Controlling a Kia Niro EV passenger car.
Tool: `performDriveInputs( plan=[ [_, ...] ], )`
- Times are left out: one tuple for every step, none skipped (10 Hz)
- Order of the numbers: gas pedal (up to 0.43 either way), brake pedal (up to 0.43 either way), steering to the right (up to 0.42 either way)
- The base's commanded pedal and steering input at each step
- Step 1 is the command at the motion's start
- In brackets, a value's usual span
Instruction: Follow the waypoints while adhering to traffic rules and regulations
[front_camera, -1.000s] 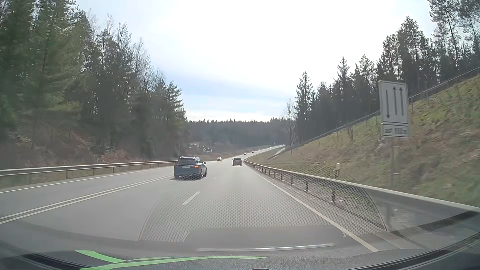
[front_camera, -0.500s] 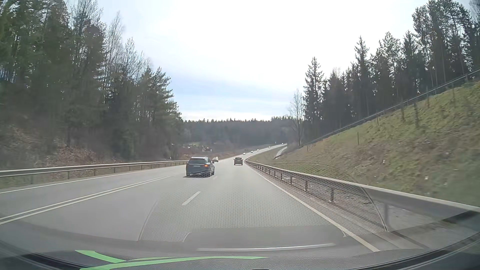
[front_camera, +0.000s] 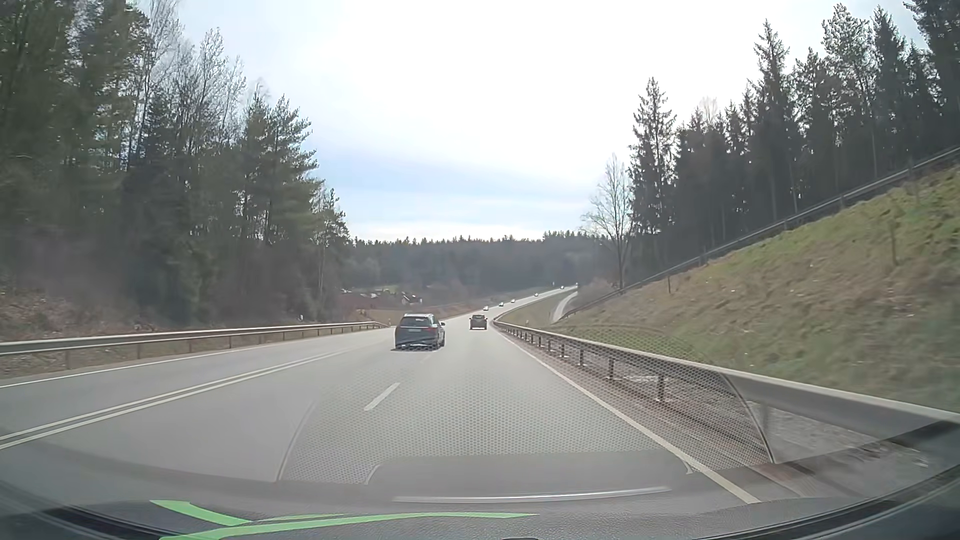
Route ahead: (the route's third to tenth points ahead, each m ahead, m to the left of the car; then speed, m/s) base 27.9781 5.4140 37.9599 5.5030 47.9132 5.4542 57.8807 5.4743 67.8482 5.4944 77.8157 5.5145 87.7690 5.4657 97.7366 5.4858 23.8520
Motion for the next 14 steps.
performDriveInputs(
  plan=[
    [0.039,0.0,0.0],
    [0.047,0.0,0.0],
    [0.047,0.0,0.0],
    [0.047,0.0,0.0],
    [0.047,0.0,0.0],
    [0.047,0.0,0.0],
    [0.047,0.0,0.0],
    [0.047,0.0,0.0],
    [0.047,0.0,0.0],
    [0.039,0.0,0.0],
    [0.039,0.0,0.0],
    [0.039,0.0,0.0],
    [0.028,0.0,0.0],
    [0.028,0.0,0.0]
  ],
)
